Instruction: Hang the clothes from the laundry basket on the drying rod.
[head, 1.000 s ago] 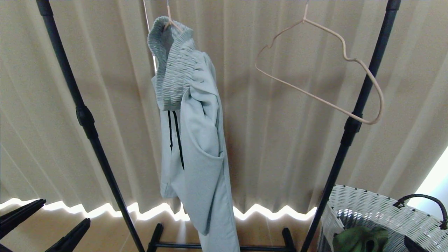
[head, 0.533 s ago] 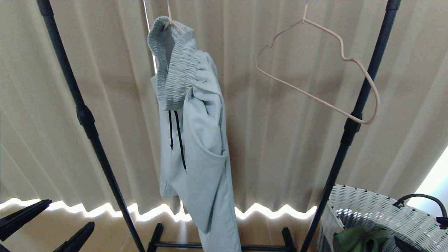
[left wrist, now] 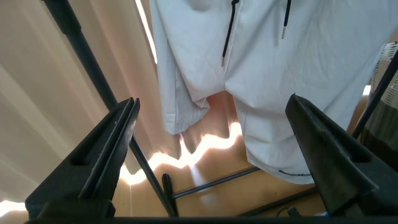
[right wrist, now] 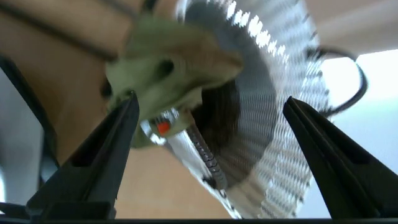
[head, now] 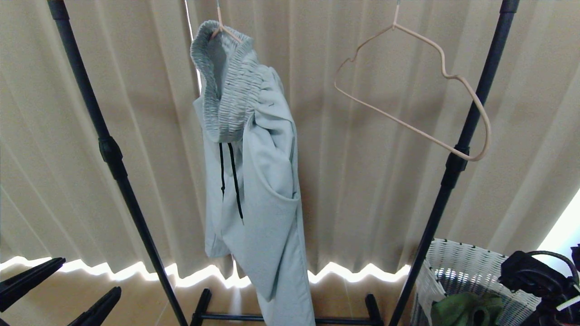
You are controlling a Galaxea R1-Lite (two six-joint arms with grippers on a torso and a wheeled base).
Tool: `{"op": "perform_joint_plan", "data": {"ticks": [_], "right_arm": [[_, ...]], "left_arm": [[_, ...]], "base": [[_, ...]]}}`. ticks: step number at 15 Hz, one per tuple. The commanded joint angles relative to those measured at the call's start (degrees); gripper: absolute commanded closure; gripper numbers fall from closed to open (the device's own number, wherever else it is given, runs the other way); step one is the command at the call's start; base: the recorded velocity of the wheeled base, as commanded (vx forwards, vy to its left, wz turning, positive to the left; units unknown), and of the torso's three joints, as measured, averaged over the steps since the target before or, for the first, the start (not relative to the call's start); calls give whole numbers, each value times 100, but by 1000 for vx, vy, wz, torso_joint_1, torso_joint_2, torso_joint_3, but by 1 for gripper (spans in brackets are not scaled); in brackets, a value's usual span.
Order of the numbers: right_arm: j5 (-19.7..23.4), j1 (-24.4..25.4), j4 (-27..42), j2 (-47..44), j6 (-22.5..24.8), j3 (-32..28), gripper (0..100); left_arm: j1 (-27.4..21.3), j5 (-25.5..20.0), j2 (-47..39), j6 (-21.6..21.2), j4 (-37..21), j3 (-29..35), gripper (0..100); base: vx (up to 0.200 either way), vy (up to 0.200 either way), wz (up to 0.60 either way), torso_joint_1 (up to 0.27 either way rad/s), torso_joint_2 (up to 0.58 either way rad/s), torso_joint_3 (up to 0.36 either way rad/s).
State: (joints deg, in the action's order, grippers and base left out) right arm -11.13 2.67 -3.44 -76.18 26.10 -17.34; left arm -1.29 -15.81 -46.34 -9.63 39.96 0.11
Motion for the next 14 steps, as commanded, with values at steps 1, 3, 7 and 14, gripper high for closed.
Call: {"op": "perform_joint_plan", "data": {"ticks": [1, 3, 7, 14], "right_arm": [[-21, -56, -17, -714, 18, -112, 0], [-21, -153, -78, -899, 18, -191, 0], [-21, -372, -685, -1426, 18, -191, 0], [-21, -372, -983, -1681, 18, -288, 0]], "left_arm": [[-3, -1, 2, -4, 3, 7, 0], [6, 8, 11, -4, 3, 15, 0], [-3, -1, 11, -4, 3, 7, 0], [-3, -1, 11, -4, 3, 7, 0]], "base": [[0, 0, 0, 0, 0, 0], [0, 0, 0, 0, 0, 0], [0, 0, 0, 0, 0, 0], [0, 0, 0, 0, 0, 0]]}}
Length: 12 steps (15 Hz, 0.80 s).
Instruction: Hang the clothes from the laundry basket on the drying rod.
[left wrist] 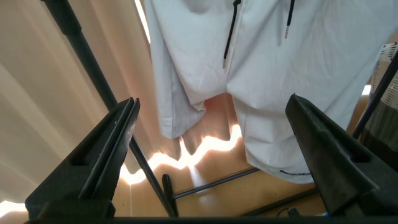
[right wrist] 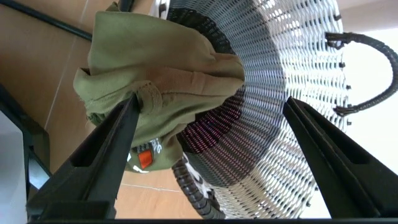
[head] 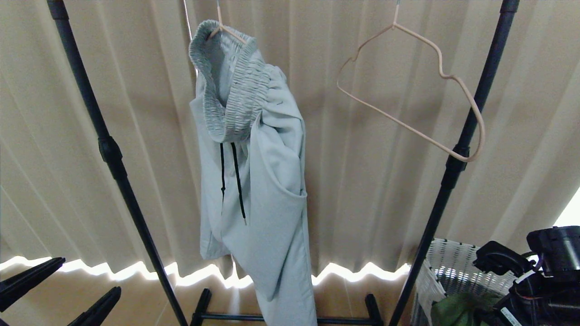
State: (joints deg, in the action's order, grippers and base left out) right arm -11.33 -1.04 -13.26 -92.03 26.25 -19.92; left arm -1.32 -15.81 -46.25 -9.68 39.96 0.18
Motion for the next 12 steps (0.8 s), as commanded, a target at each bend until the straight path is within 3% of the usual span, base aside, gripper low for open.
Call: {"op": "perform_joint_plan", "data": {"ticks": [1, 8, 11, 12], "right_arm": [[-10, -2, -10, -193, 3, -56, 0], [-212, -2, -10, -703, 3, -153, 0], [-212, -2, -388, -949, 3, -117, 0], [-203, -2, -511, -984, 3, -109, 100]], "left_arm": [[0, -1, 2, 1, 3, -1, 0], [0, -1, 2, 1, 3, -1, 0], [9, 8, 2, 1, 3, -1, 0], [9, 8, 2, 1, 3, -1, 0]], "base": [[0, 0, 0, 0, 0, 0], [0, 0, 0, 0, 0, 0], [0, 0, 0, 0, 0, 0], [0, 0, 0, 0, 0, 0]]}}
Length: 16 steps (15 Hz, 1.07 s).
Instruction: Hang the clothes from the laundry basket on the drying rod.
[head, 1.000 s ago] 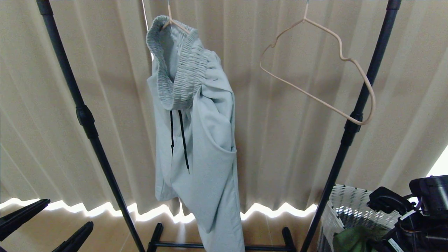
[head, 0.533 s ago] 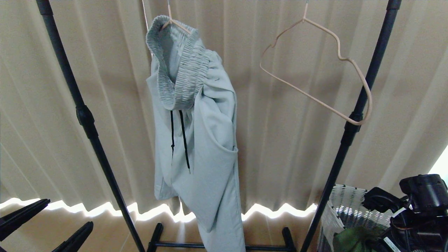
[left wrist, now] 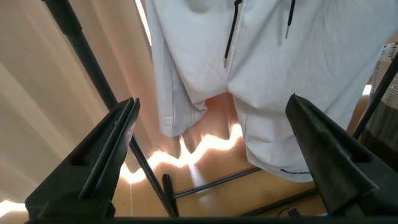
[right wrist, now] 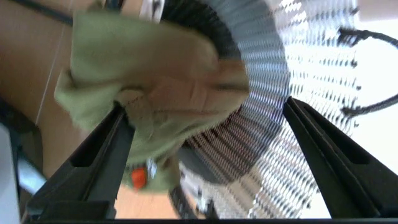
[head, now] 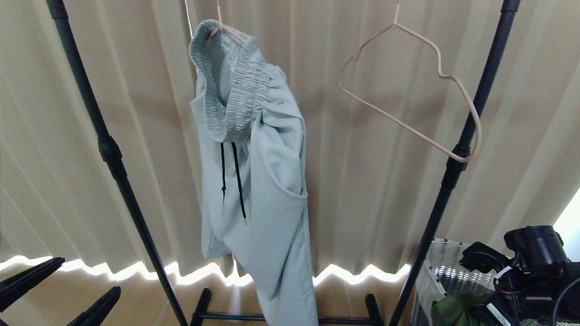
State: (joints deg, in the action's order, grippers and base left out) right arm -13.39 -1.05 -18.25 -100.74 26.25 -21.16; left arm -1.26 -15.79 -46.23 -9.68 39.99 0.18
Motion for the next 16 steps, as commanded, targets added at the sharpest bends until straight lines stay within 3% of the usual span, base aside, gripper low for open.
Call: {"op": "perform_joint_plan", "data": {"ticks": [1, 6, 11, 16], "right_arm": [[3, -1, -30, -103, 3, 16, 100], [55, -1, -47, 72, -14, 95, 100], [64, -1, 58, 1637, 3, 16, 100], [73, 43, 542, 2815, 3, -468, 100]], "left_arm": [[3, -3, 8, 1, 1, -1, 0], [3, -3, 26, 1, 1, -9, 0], [-6, -3, 17, -8, 1, -18, 0], [-6, -3, 17, -8, 1, -18, 0]], "base": [[0, 0, 0, 0, 0, 0], [0, 0, 0, 0, 0, 0], [0, 0, 0, 0, 0, 0], [0, 0, 0, 0, 0, 0]]}}
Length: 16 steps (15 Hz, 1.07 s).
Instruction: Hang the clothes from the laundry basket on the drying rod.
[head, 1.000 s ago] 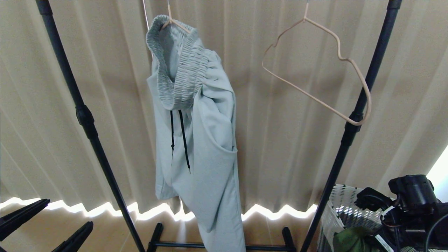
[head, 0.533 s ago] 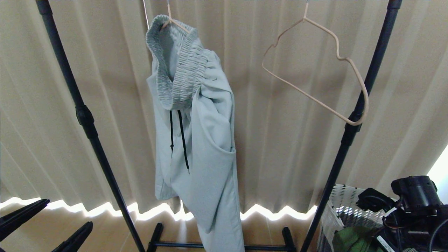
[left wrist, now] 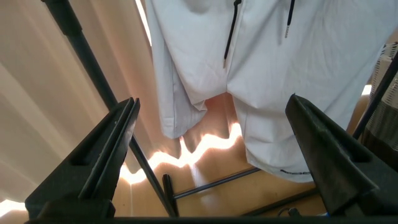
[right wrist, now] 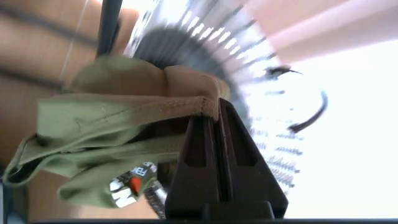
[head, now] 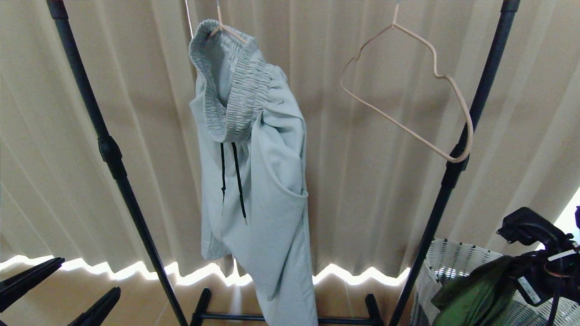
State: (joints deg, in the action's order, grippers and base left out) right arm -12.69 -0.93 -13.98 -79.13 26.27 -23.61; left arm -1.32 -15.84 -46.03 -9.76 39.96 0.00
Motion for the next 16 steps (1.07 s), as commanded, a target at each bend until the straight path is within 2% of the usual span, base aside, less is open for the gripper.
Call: {"op": "perform_joint_plan", "data": {"ticks": [1, 4, 9, 16], "right_arm": [[3, 40, 221, 811, 1, -346, 100], [12, 137, 502, 1198, 1, -706, 100], [12, 268, 590, 1339, 1, -864, 100], [12, 277, 590, 1295, 10, -864, 100]], "left_arm": [[0, 2, -2, 1, 3, 0, 0], [0, 2, 6, -8, 3, 0, 0], [9, 10, 15, -8, 12, 0, 0], [9, 10, 15, -8, 12, 0, 0]], "base": [[0, 0, 0, 0, 0, 0], [0, 0, 0, 0, 0, 0], [0, 0, 0, 0, 0, 0], [-200, 0, 0, 3, 2, 0]]}}
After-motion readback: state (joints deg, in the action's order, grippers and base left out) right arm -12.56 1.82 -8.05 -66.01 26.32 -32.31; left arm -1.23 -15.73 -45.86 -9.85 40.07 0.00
